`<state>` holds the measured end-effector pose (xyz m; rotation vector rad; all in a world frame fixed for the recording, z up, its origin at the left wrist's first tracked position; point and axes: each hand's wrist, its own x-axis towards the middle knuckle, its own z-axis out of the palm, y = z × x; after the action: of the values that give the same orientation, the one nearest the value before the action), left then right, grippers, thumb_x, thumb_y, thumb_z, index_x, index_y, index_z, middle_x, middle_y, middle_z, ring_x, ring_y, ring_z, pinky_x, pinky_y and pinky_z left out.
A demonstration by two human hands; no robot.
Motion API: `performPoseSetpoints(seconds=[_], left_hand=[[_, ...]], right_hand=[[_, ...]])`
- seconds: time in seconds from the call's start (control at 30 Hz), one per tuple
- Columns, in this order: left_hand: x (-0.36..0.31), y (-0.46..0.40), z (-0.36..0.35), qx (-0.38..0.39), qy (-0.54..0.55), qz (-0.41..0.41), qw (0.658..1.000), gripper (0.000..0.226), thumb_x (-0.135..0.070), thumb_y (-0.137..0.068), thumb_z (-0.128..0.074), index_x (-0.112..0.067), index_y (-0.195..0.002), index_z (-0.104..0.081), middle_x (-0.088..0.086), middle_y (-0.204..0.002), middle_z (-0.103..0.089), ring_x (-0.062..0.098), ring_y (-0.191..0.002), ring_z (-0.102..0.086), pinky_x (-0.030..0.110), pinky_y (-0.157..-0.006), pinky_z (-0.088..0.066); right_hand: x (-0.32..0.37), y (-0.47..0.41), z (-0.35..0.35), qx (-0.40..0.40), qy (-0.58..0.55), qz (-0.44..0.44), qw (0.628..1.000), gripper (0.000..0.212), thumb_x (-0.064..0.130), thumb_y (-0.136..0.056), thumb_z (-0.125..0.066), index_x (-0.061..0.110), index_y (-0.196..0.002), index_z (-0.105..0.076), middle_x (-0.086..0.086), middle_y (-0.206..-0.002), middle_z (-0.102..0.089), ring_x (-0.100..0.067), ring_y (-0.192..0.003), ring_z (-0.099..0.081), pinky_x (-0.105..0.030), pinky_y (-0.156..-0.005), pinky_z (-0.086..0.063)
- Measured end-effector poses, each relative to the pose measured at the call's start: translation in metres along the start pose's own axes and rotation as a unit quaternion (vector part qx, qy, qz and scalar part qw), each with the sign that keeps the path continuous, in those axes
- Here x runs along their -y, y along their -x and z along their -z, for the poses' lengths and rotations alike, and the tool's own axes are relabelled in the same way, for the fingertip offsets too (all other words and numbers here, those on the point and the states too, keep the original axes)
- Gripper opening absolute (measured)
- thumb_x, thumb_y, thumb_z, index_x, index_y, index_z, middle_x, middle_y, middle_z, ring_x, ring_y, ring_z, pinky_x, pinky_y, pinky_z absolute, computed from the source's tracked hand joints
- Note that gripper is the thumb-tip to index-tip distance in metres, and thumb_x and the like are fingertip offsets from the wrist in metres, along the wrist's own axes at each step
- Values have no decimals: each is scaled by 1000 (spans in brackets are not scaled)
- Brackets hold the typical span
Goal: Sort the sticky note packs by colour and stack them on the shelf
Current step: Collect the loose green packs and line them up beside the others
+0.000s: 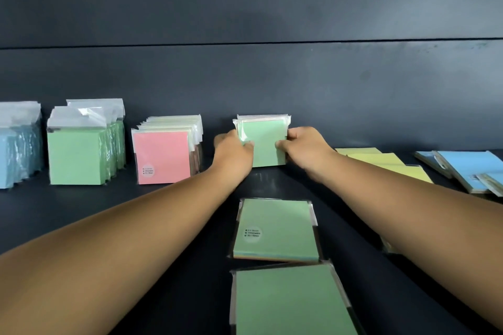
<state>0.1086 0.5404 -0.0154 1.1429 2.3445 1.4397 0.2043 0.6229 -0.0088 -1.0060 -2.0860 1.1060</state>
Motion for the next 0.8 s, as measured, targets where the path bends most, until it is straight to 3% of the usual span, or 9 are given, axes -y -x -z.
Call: performPoseSetpoints(seconds=[0.07, 0.13, 0.33, 0.47, 0.57, 0.63, 0.7, 0.8], left_hand=[[2, -2, 0, -2, 4, 3, 1000, 34, -19, -97, -42, -10, -129, -48, 11, -133, -45, 21, -95, -51, 20, -77, -33], [4, -3, -1, -6, 20, 7, 1000, 33, -19, -96, -44, -10, -128, -47, 11, -129, -50, 23, -105, -53, 22, -79, -34], [2, -2, -1, -23, 41, 19, 999, 31, -19, -96, -46, -7, -125, -48, 7, -123, -56, 21, -103, -54, 22, -76, -35], [2, -1, 1, -8, 34, 40, 999, 32, -25, -96, -45, -3, -117, -55, 8, -111, -60, 25, -98, -56, 25, -77, -37], [3, 6, 8, -21, 48, 82, 995, 29, -29, -95, -45, -3, -83, -51, 6, -83, -49, 22, -74, -45, 27, -64, -34], [2, 19, 19, -11, 70, 89, 993, 35, -33, -95, -45, -10, -68, -42, 2, -74, -44, 20, -67, -41, 26, -61, -31], [-2, 41, 34, 47, 33, 67, 996, 30, -40, -95, -42, -16, -81, -53, 1, -85, -49, 23, -83, -48, 25, -73, -32], [-6, 81, 58, 173, -99, 48, 979, 49, -52, -94, -36, -16, -116, -60, 0, -118, -57, 22, -116, -50, 23, -84, -29]], right_hand=[[1, 2, 2, 2, 56, 1, 998, 23, 18, -89, -56, 0, -75, -57, -11, -73, -56, -21, -64, -47, -26, -58, -36], [1, 4, 4, 2, 97, -7, 995, 37, 23, -90, -55, 10, -58, -43, -3, -59, -41, -15, -52, -37, -25, -48, -27], [1, 4, 4, -5, 169, 3, 986, 41, 32, -93, -52, 11, -59, -39, -1, -58, -38, -10, -53, -35, -23, -46, -25], [7, 9, 5, -13, 177, -11, 984, 44, 34, -92, -53, 13, -58, -34, 0, -59, -36, -16, -57, -38, -24, -46, -23], [14, 16, 11, -23, 151, -42, 987, 44, 37, -87, -60, 12, -60, -38, -2, -60, -41, -21, -61, -44, -26, -49, -34], [17, 24, 17, -22, 94, -52, 994, 42, 35, -84, -65, 10, -60, -41, -4, -62, -46, -23, -66, -51, -35, -70, -50], [22, 38, 27, -3, 60, -65, 996, 32, 36, -83, -65, 8, -75, -52, -7, -76, -53, -23, -73, -57, -37, -85, -54], [30, 73, 43, 60, 69, -107, 990, 43, 42, -88, -58, 7, -112, -51, -12, -96, -56, -20, -77, -58, -31, -77, -52]])
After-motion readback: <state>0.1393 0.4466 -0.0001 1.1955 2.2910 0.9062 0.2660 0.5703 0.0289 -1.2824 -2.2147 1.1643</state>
